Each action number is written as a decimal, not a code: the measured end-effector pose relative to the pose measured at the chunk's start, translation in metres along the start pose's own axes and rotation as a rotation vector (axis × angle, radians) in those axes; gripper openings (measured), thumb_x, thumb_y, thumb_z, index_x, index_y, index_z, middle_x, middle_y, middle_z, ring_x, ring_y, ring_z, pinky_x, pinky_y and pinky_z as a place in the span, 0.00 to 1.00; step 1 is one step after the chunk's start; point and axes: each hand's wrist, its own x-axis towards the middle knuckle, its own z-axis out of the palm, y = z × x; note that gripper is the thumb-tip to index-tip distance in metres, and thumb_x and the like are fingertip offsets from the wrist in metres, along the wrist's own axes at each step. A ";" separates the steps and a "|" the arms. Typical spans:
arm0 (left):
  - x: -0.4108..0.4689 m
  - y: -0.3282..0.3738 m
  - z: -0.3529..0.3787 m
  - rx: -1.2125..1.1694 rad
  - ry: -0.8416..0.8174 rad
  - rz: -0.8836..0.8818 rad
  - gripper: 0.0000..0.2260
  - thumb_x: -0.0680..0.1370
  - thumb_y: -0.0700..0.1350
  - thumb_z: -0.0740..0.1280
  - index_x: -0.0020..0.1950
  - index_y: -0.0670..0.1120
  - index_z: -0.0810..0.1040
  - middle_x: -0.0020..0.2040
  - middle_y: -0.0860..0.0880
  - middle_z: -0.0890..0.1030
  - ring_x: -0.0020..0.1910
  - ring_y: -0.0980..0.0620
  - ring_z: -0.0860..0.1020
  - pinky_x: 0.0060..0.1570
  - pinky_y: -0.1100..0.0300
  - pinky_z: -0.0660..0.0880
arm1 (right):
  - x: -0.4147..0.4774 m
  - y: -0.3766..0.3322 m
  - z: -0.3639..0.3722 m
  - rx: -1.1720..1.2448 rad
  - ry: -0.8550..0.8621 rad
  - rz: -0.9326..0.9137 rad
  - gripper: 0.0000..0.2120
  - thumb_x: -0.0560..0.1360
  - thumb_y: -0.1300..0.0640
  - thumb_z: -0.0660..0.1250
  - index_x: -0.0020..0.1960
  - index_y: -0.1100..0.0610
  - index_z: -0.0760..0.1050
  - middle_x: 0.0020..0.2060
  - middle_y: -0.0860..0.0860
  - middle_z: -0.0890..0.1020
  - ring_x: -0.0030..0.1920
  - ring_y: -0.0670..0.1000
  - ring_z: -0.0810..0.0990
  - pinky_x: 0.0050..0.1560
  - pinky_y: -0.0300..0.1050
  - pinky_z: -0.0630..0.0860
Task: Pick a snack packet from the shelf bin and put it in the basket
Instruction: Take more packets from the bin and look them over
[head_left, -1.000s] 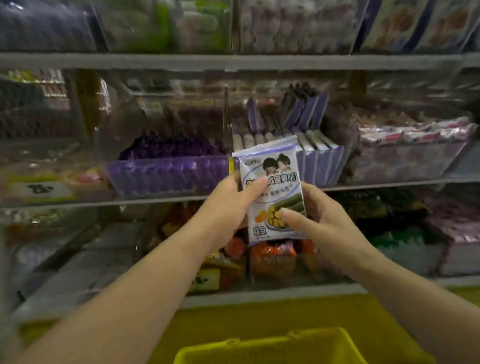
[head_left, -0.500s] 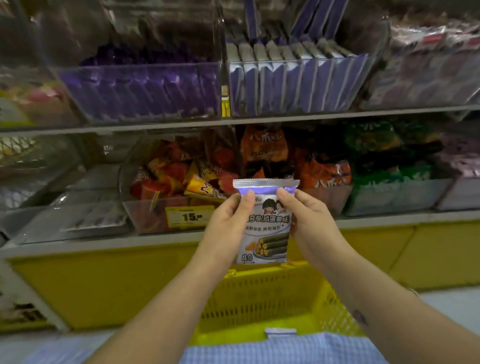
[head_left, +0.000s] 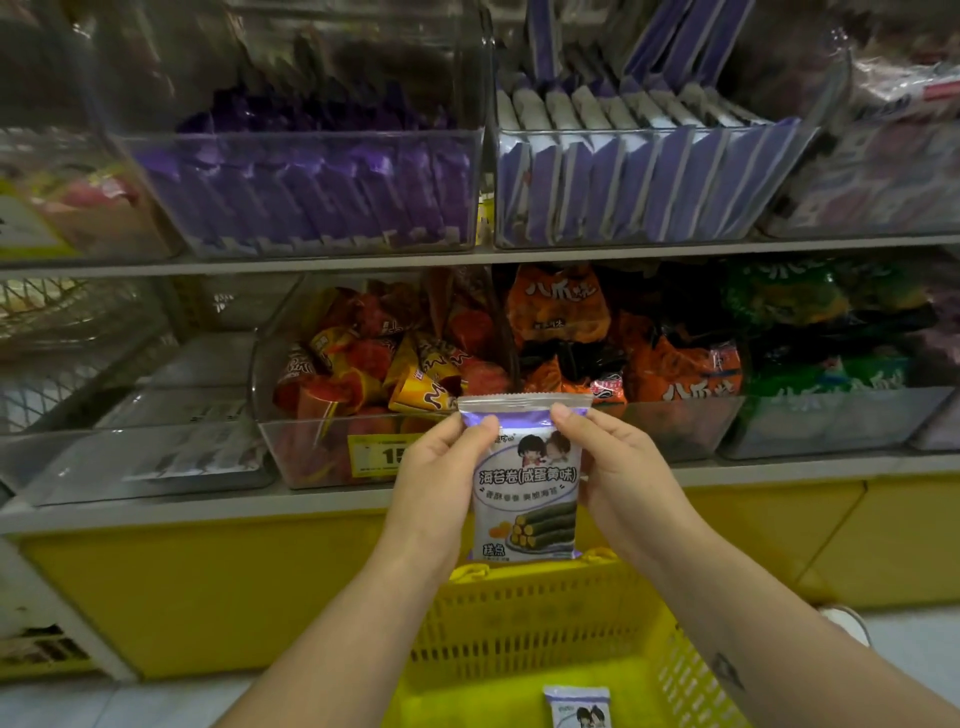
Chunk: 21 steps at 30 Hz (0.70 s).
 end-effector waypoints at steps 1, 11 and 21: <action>0.000 0.001 -0.002 0.007 -0.006 -0.005 0.10 0.80 0.45 0.64 0.46 0.49 0.85 0.46 0.44 0.86 0.43 0.50 0.85 0.34 0.63 0.78 | 0.001 0.000 0.000 -0.003 -0.002 0.006 0.18 0.68 0.50 0.70 0.50 0.63 0.82 0.46 0.61 0.85 0.47 0.58 0.85 0.45 0.49 0.83; -0.001 0.001 -0.022 0.044 0.004 0.064 0.12 0.76 0.51 0.64 0.48 0.48 0.85 0.47 0.43 0.86 0.46 0.49 0.85 0.39 0.62 0.79 | 0.007 0.008 0.010 -0.142 -0.033 0.021 0.18 0.77 0.47 0.62 0.49 0.57 0.84 0.47 0.59 0.86 0.49 0.57 0.85 0.52 0.52 0.79; 0.000 0.011 -0.034 -0.077 0.065 0.024 0.11 0.79 0.48 0.63 0.48 0.46 0.84 0.45 0.42 0.86 0.42 0.48 0.85 0.39 0.55 0.81 | -0.004 0.009 0.014 -0.317 -0.382 0.222 0.20 0.74 0.47 0.65 0.63 0.54 0.76 0.56 0.58 0.83 0.57 0.60 0.81 0.60 0.61 0.76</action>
